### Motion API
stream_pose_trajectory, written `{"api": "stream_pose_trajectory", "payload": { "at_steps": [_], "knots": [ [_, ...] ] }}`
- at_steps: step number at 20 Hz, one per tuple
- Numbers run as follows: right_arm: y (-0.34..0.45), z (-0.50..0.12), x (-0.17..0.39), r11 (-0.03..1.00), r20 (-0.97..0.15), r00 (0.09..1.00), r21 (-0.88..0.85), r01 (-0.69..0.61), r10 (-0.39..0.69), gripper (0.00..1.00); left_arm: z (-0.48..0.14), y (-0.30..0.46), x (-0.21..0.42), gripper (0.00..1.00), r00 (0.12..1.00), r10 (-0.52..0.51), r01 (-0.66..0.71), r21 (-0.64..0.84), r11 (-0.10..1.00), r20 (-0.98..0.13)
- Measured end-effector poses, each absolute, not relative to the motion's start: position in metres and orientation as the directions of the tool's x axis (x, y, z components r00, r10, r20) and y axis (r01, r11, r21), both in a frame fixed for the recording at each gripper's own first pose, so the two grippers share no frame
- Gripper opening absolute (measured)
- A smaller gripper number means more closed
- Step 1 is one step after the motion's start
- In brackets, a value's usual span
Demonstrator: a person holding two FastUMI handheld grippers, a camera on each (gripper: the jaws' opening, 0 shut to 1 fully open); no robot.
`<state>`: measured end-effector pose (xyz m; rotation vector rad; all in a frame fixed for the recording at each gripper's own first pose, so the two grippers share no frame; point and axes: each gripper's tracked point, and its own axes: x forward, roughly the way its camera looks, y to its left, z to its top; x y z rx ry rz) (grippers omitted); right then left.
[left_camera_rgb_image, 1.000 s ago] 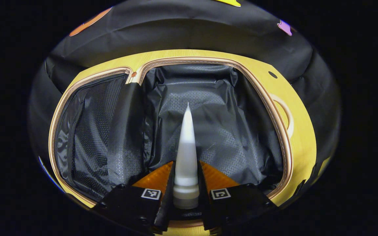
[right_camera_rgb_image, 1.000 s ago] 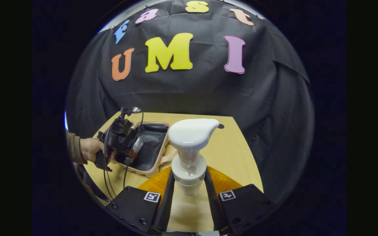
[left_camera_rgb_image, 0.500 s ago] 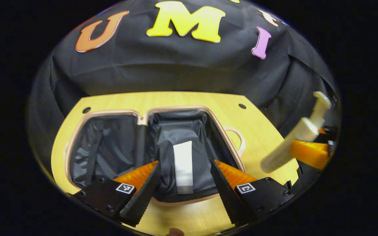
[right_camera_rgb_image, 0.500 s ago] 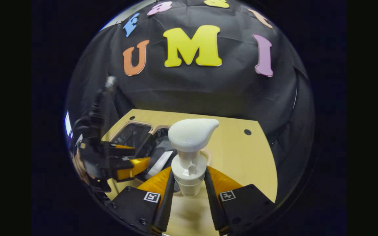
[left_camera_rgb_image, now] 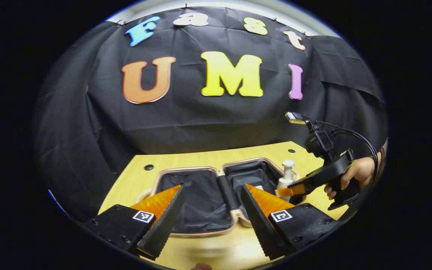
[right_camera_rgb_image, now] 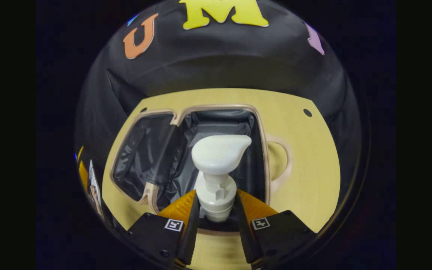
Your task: First open the suitcase, pack the skin care products into it, and then close the suitcase.
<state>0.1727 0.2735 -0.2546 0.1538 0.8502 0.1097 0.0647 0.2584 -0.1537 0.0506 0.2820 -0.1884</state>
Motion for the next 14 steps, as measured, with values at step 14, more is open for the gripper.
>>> {"api": "stream_pose_trajectory", "payload": {
  "at_steps": [14],
  "knots": [
    [0.276,-0.31,0.236,0.985,-0.838,0.545,0.111,0.132,0.022,0.49,-0.211,0.443,0.1,0.96,0.935,0.081,-0.118,-0.087,0.989,-0.344]
  ]
}}
